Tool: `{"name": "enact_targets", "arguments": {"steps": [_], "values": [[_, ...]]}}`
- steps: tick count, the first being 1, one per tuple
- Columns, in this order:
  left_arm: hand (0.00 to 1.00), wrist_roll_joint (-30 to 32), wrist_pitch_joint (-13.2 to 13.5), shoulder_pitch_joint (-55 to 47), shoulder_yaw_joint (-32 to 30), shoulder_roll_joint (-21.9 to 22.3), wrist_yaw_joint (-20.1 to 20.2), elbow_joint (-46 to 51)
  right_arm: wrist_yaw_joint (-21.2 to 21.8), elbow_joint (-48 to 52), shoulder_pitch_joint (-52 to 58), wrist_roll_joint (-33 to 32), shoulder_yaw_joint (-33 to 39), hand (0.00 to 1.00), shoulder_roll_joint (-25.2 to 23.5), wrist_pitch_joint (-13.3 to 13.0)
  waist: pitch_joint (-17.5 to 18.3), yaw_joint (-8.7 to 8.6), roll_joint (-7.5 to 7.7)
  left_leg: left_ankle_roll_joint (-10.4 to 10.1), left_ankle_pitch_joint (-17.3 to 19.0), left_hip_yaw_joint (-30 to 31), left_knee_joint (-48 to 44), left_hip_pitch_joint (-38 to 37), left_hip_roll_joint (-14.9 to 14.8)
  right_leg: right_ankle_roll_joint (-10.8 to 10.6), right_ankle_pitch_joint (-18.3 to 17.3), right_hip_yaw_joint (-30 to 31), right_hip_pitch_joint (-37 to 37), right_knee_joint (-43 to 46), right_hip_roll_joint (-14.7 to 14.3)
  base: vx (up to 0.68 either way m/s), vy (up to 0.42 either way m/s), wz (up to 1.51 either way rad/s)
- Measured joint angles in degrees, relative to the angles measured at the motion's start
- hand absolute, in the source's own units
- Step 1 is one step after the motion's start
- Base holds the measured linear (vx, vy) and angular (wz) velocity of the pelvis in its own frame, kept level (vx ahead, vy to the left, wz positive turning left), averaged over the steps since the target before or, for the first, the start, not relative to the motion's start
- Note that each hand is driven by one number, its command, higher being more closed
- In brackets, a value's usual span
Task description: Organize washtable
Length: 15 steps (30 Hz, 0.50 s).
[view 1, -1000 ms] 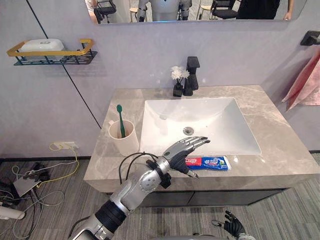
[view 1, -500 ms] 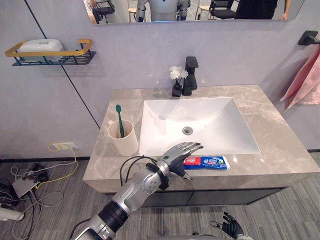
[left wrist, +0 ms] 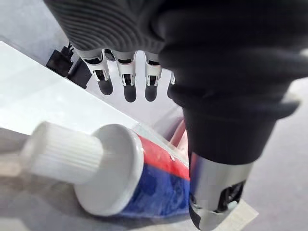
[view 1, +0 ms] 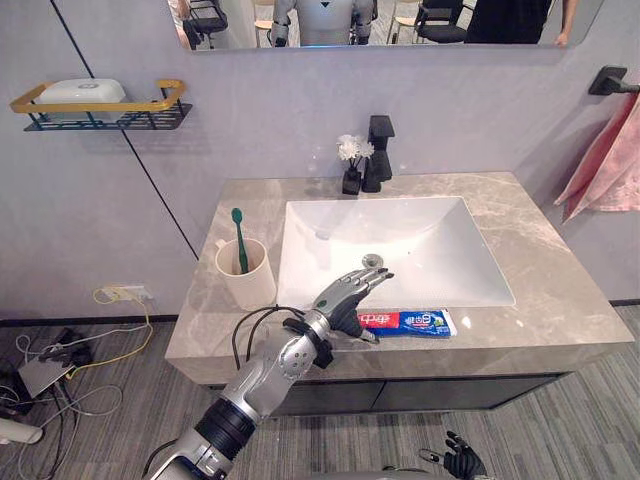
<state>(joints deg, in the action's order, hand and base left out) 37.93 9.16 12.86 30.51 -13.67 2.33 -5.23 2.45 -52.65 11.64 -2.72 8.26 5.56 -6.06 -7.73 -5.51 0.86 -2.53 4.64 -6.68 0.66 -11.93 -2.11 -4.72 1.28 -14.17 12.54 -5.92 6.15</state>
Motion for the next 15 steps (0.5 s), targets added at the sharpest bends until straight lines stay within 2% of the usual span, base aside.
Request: {"name": "enact_targets", "arguments": {"steps": [14, 15], "values": [[0.00, 3.4, -0.1, 0.9, 0.4, -0.3, 0.2, -2.3, 0.0, 0.0, -0.1, 0.0, -0.1, 0.00, -0.5, 0.0, -0.2, -0.01, 0.44, -0.1, 0.0, -0.5, 0.4, -0.4, 0.1, 0.0, 0.0, 0.1, 0.0, 0.0, 0.1, -0.01, -0.001, 0.00], [1.00, 3.4, 0.1, 1.3, 0.5, -0.4, 0.2, -2.8, 0.0, 0.0, 0.0, 0.0, -0.1, 0.00, -0.5, 0.0, -0.2, -0.03, 0.43, -0.1, 0.0, -0.6, 0.4, -0.4, 0.1, 0.0, 0.0, 0.1, 0.0, 0.0, 0.1, 0.00, 0.000, 0.00]]}}
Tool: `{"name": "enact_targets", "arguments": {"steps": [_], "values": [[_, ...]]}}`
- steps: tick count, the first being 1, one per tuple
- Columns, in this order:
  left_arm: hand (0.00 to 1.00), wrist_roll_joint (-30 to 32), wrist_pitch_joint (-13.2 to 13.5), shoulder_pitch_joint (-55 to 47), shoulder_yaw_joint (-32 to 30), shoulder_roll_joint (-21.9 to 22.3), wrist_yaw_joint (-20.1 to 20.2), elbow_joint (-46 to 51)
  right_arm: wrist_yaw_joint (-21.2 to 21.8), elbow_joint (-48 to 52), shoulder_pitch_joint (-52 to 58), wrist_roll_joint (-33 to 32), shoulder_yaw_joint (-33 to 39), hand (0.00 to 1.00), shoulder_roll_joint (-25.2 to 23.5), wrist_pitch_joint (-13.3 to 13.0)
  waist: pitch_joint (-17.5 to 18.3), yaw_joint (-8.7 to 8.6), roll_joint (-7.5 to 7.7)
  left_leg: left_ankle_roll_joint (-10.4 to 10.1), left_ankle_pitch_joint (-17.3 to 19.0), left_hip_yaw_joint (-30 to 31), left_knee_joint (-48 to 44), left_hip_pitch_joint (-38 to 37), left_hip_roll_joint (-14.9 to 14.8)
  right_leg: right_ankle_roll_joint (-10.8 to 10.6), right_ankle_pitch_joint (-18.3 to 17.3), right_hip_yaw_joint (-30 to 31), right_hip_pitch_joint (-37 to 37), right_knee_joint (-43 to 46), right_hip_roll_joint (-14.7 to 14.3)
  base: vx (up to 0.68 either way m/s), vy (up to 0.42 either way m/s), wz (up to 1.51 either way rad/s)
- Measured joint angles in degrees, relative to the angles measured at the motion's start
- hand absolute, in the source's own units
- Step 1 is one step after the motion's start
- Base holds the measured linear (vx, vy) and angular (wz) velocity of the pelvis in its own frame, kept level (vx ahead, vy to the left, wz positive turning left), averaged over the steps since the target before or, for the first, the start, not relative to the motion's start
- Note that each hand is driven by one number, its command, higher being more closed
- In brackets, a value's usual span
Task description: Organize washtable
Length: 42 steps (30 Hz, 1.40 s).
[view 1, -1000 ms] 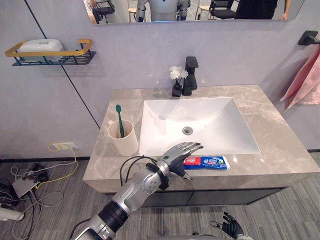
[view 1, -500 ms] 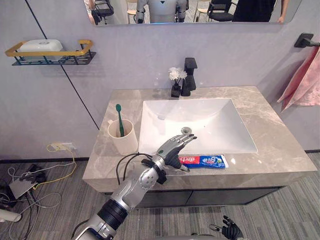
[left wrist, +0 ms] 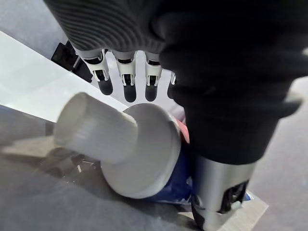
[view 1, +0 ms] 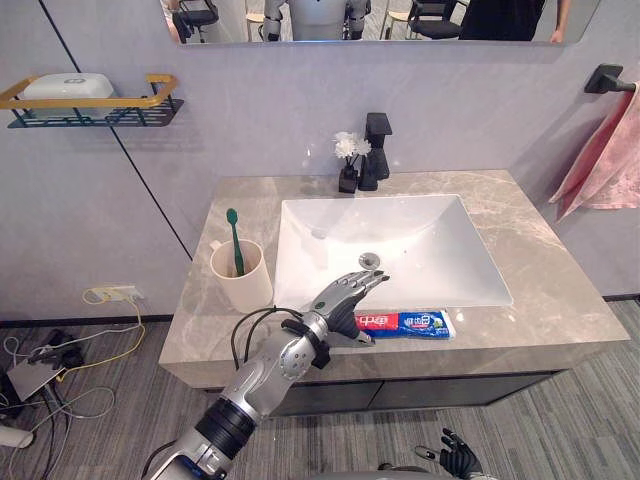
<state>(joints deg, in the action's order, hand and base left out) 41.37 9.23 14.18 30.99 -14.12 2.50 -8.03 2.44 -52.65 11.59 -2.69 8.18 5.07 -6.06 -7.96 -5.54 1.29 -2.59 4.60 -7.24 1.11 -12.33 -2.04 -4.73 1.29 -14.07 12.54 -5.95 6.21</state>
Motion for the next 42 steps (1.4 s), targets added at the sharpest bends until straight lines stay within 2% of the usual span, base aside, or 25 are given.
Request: {"name": "enact_targets", "arguments": {"steps": [12, 17, 28, 34, 37, 42], "values": [[1.00, 1.7, 0.5, 3.5, 1.0, -1.1, 2.3, -2.4, 0.0, 0.0, -0.4, 0.0, -0.2, 0.00, 0.2, 0.0, -0.1, -0.23, -0.23, 0.0, 0.0, 0.0, 0.0, 0.3, 0.0, 0.0, 0.0, 0.0, -0.5, 0.0, 0.0, 0.00, 0.000, 0.00], [1.00, 1.6, 0.7, 4.4, 0.8, -2.3, 2.2, -2.5, 0.0, 0.1, -0.6, 0.0, -0.2, 0.00, 0.6, 0.0, -0.3, -1.58, -0.60, -0.1, 0.0, 0.1, 0.0, -0.2, 0.0, 0.0, 0.0, 0.0, 0.2, 0.0, 0.0, 0.00, 0.000, 0.00], [1.00, 0.8, 0.4, 3.8, 0.8, -3.2, 2.4, -2.4, 0.0, 0.1, 0.1, -0.5, 0.0, 0.00, 1.1, 0.0, -0.6, -1.57, -1.03, -0.1, 0.0, -0.5, 0.1, -0.3, -0.1, 0.0, 0.0, 0.3, 0.1, 0.0, -0.1, 0.00, 0.000, -0.01], [1.00, -1.2, -0.1, 1.3, 0.1, -2.9, 1.8, 0.5, -0.9, 0.2, 0.5, -3.3, 2.6, 0.00, 0.9, 0.0, -0.6, -1.56, -1.04, 0.0, 0.0, -1.3, 0.3, -0.3, -0.1, 0.0, 0.0, 1.2, -0.5, 0.1, -0.1, 0.00, -0.001, -0.08], [1.00, -3.0, -0.2, -0.6, -1.3, -2.6, 0.5, 4.2, -1.2, 1.6, 1.8, -4.8, 5.8, 0.00, 0.9, -0.1, -0.5, -1.51, -1.04, 0.0, 0.1, -2.0, 0.3, -0.2, -0.1, 0.0, 0.0, 1.7, -0.8, 0.2, -0.1, -0.01, -0.006, -0.09], [1.00, -5.9, -0.2, -4.4, -6.4, 0.4, -3.4, 14.1, -1.9, 2.8, 4.3, -6.5, 12.2, 0.00, 0.5, -0.2, -0.4, -1.25, -1.28, 0.0, 0.3, -3.5, 0.2, 0.0, -0.4, 0.0, 0.2, 3.3, -1.8, 0.2, -0.5, -0.03, -0.011, -0.13]]}}
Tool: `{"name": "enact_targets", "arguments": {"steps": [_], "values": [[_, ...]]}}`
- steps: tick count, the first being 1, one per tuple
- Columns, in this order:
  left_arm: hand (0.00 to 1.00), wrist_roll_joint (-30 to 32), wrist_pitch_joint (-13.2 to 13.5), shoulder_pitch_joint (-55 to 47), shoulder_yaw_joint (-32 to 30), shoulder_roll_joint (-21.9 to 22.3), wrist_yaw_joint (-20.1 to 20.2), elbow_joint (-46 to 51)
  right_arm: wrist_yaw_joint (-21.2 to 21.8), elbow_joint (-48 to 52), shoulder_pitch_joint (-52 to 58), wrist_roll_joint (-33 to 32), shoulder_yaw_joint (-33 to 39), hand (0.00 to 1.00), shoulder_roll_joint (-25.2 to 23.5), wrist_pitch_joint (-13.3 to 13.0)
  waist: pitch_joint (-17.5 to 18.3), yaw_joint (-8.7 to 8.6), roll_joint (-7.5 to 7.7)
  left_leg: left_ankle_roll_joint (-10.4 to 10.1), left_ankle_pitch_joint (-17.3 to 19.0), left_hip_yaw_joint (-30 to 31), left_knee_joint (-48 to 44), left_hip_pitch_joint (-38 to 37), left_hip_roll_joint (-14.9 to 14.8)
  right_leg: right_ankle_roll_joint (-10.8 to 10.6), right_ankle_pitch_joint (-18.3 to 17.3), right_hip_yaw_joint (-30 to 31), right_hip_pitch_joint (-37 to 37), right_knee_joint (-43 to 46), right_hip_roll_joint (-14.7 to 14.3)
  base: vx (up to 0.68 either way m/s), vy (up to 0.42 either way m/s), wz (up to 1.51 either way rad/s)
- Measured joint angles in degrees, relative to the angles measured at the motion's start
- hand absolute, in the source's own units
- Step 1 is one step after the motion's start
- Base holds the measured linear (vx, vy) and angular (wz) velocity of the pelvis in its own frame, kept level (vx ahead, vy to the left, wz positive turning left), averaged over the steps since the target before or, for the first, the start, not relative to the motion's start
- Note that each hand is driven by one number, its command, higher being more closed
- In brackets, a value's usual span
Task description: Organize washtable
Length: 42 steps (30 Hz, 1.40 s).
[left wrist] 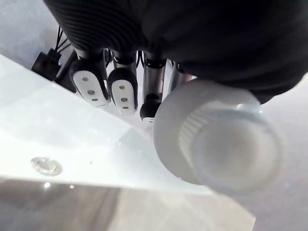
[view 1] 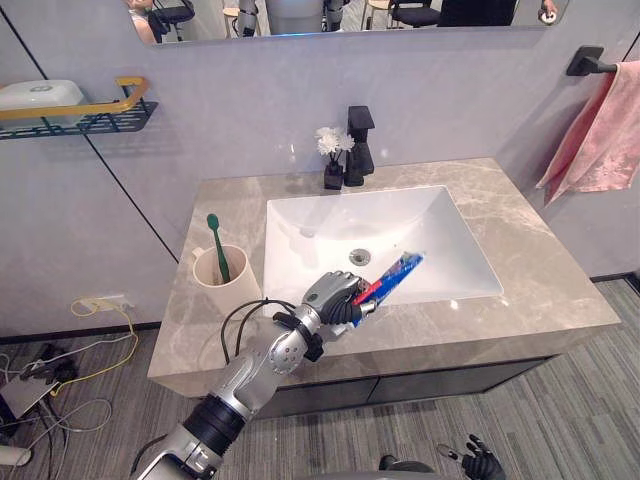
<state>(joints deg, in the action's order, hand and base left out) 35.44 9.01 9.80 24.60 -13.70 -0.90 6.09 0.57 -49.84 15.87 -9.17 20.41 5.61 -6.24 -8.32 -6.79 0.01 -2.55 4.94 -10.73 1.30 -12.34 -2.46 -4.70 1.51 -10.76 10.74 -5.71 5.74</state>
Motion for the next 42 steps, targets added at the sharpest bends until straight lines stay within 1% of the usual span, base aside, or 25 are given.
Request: {"name": "enact_targets", "arguments": {"steps": [2, 3, 7, 9, 13, 16, 18, 19, 20, 21, 22, 23, 24, 25, 27, 28, 30, 31, 32, 34, 35, 37, 39, 40, 42], "values": [[1.00, -0.9, 0.1, -0.5, -1.6, 1.4, -1.2, 3.2, -0.6, 0.5, 0.9, -0.5, 2.1, 0.00, -0.5, 0.0, 0.2, 1.05, -0.24, 0.0, 0.1, -0.8, -0.2, 0.7, -0.2, 0.1, 0.3, 0.8, -0.8, 0.0, -0.2, -0.03, -0.015, -0.24], [1.00, -1.4, 0.2, -0.5, -2.2, 2.1, -1.9, 4.6, -0.7, 1.2, 1.7, -0.5, 2.6, 0.00, -0.6, 0.0, 0.2, 1.26, -0.26, 0.0, 0.1, -1.2, -0.2, 0.9, -0.3, 0.2, 0.4, 1.3, -1.1, 0.0, -0.4, -0.02, -0.025, -0.18], [1.00, -3.9, 0.5, -3.6, -5.5, 4.8, -4.6, 10.1, -1.0, 2.0, 3.1, -0.5, 6.0, 0.00, -0.8, -0.1, 0.3, 1.22, -0.47, -0.3, 0.3, -2.2, -0.2, 0.8, -0.7, 0.2, 0.4, 2.4, -1.3, 0.0, -0.8, -0.03, -0.031, -0.16], [1.00, -4.7, 1.1, -5.5, -6.7, 5.9, -5.6, 11.8, -1.5, 2.3, 3.3, -1.6, 7.1, 0.00, -0.8, -0.1, 0.5, 1.28, -0.64, -0.3, 0.5, -2.7, -0.2, 0.7, -0.8, 0.2, 0.4, 2.9, -1.4, 0.0, -1.0, -0.03, -0.022, -0.14], [1.00, -6.3, 1.5, -9.4, -9.3, 7.0, -6.0, 14.2, -1.7, 6.9, 4.1, -3.8, 11.6, 0.00, -1.6, -0.2, 0.9, 1.20, -0.85, -0.2, 0.6, -3.3, -0.2, 0.7, -0.8, 0.2, 0.4, 3.3, -1.7, 0.0, -1.1, -0.02, -0.020, -0.07], [1.00, -7.8, 1.6, -13.1, -11.0, 7.2, -6.9, 17.7, -2.4, 14.6, 4.3, -6.8, 17.9, 0.00, -1.8, -0.2, 1.2, 1.27, -0.75, -0.2, 0.6, -3.5, -0.2, 0.8, -1.0, 0.2, 0.4, 3.5, -2.0, 0.1, -1.2, -0.01, -0.023, -0.03], [1.00, -8.4, 1.7, -15.3, -11.9, 8.2, -7.1, 19.4, -4.3, 23.9, 4.3, -8.8, 21.6, 0.00, -1.8, -1.1, 1.3, 1.35, -0.45, -0.3, 0.8, -3.8, -0.2, 0.8, -1.3, 0.2, 0.3, 3.8, -2.1, 0.3, -1.4, -0.03, -0.029, -0.05], [1.00, -8.4, 1.7, -15.7, -12.1, 8.4, -7.1, 19.6, -4.4, 26.4, 4.3, -9.1, 22.3, 0.00, -1.8, -1.4, 1.5, 1.36, -0.51, -0.3, 0.8, -3.9, -0.3, 0.7, -1.4, 0.2, 0.1, 3.9, -2.2, 0.6, -1.5, -0.02, -0.032, -0.07], [1.00, -8.4, 1.9, -16.8, -12.5, 8.7, -7.1, 20.0, -5.0, 31.1, 4.3, -9.5, 23.4, 0.00, -1.6, -2.3, 2.0, 1.40, -0.42, -0.3, 1.0, -4.2, -0.3, 0.7, -1.6, 0.3, 0.0, 4.1, -2.4, 0.8, -1.7, -0.01, -0.032, -0.14], [1.00, -8.6, 2.5, -18.1, -12.5, 9.1, -7.0, 20.4, -5.7, 35.9, 4.2, -10.0, 24.5, 0.00, -1.6, -2.6, 2.7, 1.52, -0.16, -0.5, 1.1, -4.7, -0.3, 1.0, -1.7, 0.3, -0.1, 4.6, -3.0, 0.9, -1.9, -0.01, -0.033, -0.15], [1.00, -8.9, 2.8, -18.4, -12.4, 9.1, -7.0, 20.4, -5.9, 38.2, 4.1, -10.1, 25.0, 0.00, -1.6, -2.8, 3.1, 1.50, -0.58, -0.5, 1.1, -4.8, -0.4, 1.0, -1.8, 0.4, -0.1, 4.7, -3.1, 1.0, -1.9, 0.00, -0.033, -0.13], [1.00, -8.9, 2.9, -18.7, -12.3, 9.1, -6.8, 20.4, -6.0, 41.3, 4.1, -10.5, 25.6, 0.00, -1.5, -3.5, 2.9, 1.46, -0.15, -0.5, 1.1, -4.9, -0.4, 1.0, -1.8, 0.4, -0.2, 4.7, -3.2, 1.1, -2.0, -0.01, -0.037, -0.05], [1.00, -9.0, 3.0, -18.9, -12.3, 9.1, -6.7, 20.4, -6.7, 46.2, 3.7, -10.5, 26.7, 0.00, -1.4, -3.8, 3.1, 1.38, -0.34, -0.6, 1.2, -5.0, -0.5, 1.0, -1.9, 0.4, -0.3, 4.8, -3.3, 1.5, -2.1, -0.02, -0.035, -0.04], [1.00, -9.1, 3.0, -18.9, -12.3, 9.1, -6.6, 20.4, -6.9, 47.9, 3.5, -10.5, 27.0, 0.00, -1.3, -4.1, 3.1, 1.36, -0.22, -0.6, 1.2, -5.0, -0.5, 1.0, -1.9, 0.4, -0.4, 4.9, -3.4, 1.6, -2.1, -0.03, -0.031, -0.06], [1.00, -10.1, 3.4, -19.4, -12.2, 9.1, -6.4, 20.4, -7.1, 52.5, 3.0, -10.5, 27.1, 0.00, -0.4, -4.8, 3.8, 1.24, -0.21, -0.6, 1.2, -5.4, -0.6, 1.5, -2.0, 0.4, -0.4, 5.2, -4.2, 1.9, -2.2, -0.02, -0.023, -0.08], [1.00, -10.2, 3.5, -19.8, -12.2, 9.1, -5.7, 20.4, -7.0, 55.9, 2.2, -10.5, 27.1, 0.00, 0.1, -4.9, 3.8, 1.16, 0.06, -0.8, 1.5, -5.4, -1.2, 1.7, -2.1, 0.4, -0.4, 5.4, -4.3, 2.0, -2.2, -0.01, -0.022, -0.07], [1.00, -10.4, 3.5, -20.1, -12.2, 8.8, -4.5, 20.4, -6.7, 59.2, 1.1, -10.5, 27.0, 0.00, 0.8, -5.7, 4.0, 1.28, -0.10, -0.9, 1.8, -5.7, -1.9, 1.7, -2.4, 0.5, -0.5, 5.8, -4.5, 2.6, -2.4, -0.02, -0.026, -0.09], [1.00, -10.9, 3.6, -20.1, -12.2, 8.8, -4.1, 20.4, -6.4, 61.3, -0.1, -10.6, 26.9, 0.00, 1.8, -6.3, 4.2, 1.27, 0.09, -0.9, 1.8, -5.8, -2.1, 1.7, -2.5, 0.5, -0.6, 5.9, -4.9, 2.8, -2.5, -0.01, -0.025, -0.08], [1.00, -11.2, 3.7, -20.0, -12.2, 8.8, -4.0, 20.4, -6.2, 62.4, -0.9, -10.9, 26.8, 0.00, 2.4, -6.7, 4.3, 1.26, -0.18, -0.9, 1.8, -5.8, -2.2, 1.8, -2.5, 0.5, -0.6, 5.9, -5.0, 3.0, -2.5, -0.02, -0.023, -0.05], [1.00, -11.3, 3.8, -20.0, -11.6, 8.8, -3.5, 20.4, -5.4, 64.7, -3.3, -11.6, 25.3, 0.00, 5.1, -8.0, 4.2, 1.24, 0.01, -0.9, 1.8, -5.7, -2.3, 1.7, -2.5, 0.5, -0.6, 6.0, -5.0, 3.3, -2.5, -0.02, -0.009, 0.00], [1.00, -12.0, 3.8, -20.0, -11.3, 8.6, -2.9, 20.4, -5.0, 65.5, -4.7, -13.0, 23.4, 0.00, 6.9, -9.2, 4.3, 1.27, -0.11, -0.9, 1.8, -5.5, -2.4, 1.7, -2.5, 0.5, -0.6, 5.9, -5.0, 3.4, -2.4, -0.04, -0.017, 0.04], [1.00, -12.9, 3.9, -19.9, -10.4, 7.7, -2.7, 20.4, -3.9, 67.7, -6.6, -14.6, 19.8, 0.00, 8.4, -9.8, 4.3, 1.31, -0.10, -0.9, 1.8, -5.0, -2.7, 1.9, -2.5, 0.5, -0.6, 5.5, -5.0, 3.4, -2.3, -0.04, -0.017, 0.10], [1.00, -13.5, 3.9, -19.6, -9.0, 7.3, -2.2, 20.4, -1.6, 70.0, -7.7, -17.2, 13.6, 0.00, 9.7, -10.7, 4.5, 1.33, -0.08, -0.9, 1.8, -3.7, -3.4, 2.8, -2.4, 0.5, -0.6, 4.2, -4.9, 3.4, -2.0, -0.03, -0.019, 0.26], [1.00, -13.5, 3.9, -19.5, -8.6, 7.3, -2.0, 20.4, -1.3, 70.2, -7.8, -17.5, 12.0, 0.00, 10.0, -10.8, 4.5, 1.45, -0.08, -0.8, 1.8, -3.5, -3.5, 3.0, -2.3, 0.5, -0.6, 3.9, -4.9, 3.4, -2.0, -0.02, -0.018, 0.28], [1.00, -13.5, 3.9, -19.4, -7.3, 7.2, -1.7, 20.4, 0.9, 70.5, -8.4, -20.5, 6.6, 0.00, 10.6, -10.7, 4.6, 1.86, -0.19, -0.7, 1.7, -2.6, -3.8, 3.6, -2.2, 0.5, -0.6, 2.9, -4.8, 3.4, -1.7, -0.01, -0.010, 0.23]]}}
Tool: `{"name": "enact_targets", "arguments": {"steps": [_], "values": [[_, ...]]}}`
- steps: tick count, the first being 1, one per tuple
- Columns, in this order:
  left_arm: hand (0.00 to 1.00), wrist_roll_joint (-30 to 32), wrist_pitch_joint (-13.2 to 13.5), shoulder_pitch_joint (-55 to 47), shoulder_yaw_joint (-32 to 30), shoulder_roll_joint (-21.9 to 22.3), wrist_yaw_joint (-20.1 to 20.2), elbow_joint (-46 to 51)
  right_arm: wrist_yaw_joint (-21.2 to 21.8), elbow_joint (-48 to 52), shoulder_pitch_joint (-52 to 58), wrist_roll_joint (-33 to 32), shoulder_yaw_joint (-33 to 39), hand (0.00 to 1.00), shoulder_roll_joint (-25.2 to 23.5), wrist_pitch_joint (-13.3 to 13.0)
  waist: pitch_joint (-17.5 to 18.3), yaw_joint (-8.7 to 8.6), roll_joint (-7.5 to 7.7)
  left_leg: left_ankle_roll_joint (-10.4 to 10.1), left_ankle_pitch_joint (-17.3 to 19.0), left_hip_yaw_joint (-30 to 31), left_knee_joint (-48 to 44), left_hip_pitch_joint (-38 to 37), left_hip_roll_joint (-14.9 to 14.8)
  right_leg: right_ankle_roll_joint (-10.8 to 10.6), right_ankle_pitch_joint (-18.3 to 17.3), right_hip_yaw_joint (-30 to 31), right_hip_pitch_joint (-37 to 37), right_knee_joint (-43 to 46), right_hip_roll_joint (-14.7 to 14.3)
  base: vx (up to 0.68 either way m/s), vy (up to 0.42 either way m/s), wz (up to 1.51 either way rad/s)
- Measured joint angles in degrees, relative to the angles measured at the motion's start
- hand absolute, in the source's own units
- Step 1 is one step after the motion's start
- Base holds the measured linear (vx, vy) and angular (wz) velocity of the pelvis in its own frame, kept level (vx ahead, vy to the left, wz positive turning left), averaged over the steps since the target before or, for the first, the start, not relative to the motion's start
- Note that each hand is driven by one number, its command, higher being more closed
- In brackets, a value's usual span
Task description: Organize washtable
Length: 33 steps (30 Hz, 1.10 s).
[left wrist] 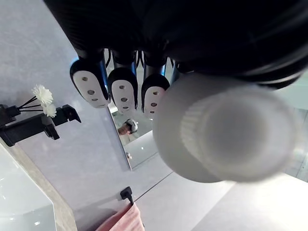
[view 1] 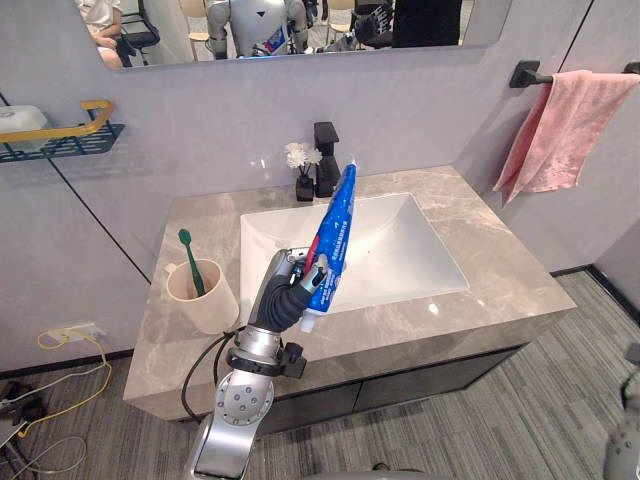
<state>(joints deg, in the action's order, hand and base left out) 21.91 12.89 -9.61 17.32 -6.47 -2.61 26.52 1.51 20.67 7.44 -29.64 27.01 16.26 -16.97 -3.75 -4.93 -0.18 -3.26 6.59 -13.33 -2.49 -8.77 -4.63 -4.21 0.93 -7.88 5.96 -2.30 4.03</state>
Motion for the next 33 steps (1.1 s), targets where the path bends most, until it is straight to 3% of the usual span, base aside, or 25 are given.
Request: {"name": "enact_targets", "arguments": {"steps": [14, 25, 33], "values": [[1.00, -1.1, 0.0, 5.1, 6.4, -1.3, -0.1, -0.3, 5.0, 0.2, -1.5, -10.9, -25.0, 0.00, -2.4, 4.6, 0.1, 2.22, 0.25, 0.8, -0.6, 3.4, 0.4, 0.2, 1.3, -0.1, 0.1, -3.1, 1.8, -1.2, 1.2, 0.00, 0.004, 0.12], [1.00, -1.1, -0.7, 7.8, 11.8, -1.4, -1.4, -6.4, 6.4, -0.2, -6.1, -23.0, -36.9, 0.00, -4.8, 5.1, 0.2, 2.69, 0.83, 1.1, -0.8, 4.0, 0.6, 0.2, 1.6, -0.2, 0.4, -4.0, 2.6, -2.2, 1.4, -0.01, -0.002, 0.03], [1.00, -1.1, -0.9, 8.7, 13.9, -1.4, -2.7, -7.3, 6.2, -2.4, -7.8, -26.2, -41.2, 0.00, -5.9, 5.7, 0.3, 2.84, 1.14, 1.2, -1.2, 4.0, 1.4, 0.1, 1.8, -0.2, 0.8, -4.3, 2.8, -2.9, 1.4, 0.00, -0.002, 0.01]]}}
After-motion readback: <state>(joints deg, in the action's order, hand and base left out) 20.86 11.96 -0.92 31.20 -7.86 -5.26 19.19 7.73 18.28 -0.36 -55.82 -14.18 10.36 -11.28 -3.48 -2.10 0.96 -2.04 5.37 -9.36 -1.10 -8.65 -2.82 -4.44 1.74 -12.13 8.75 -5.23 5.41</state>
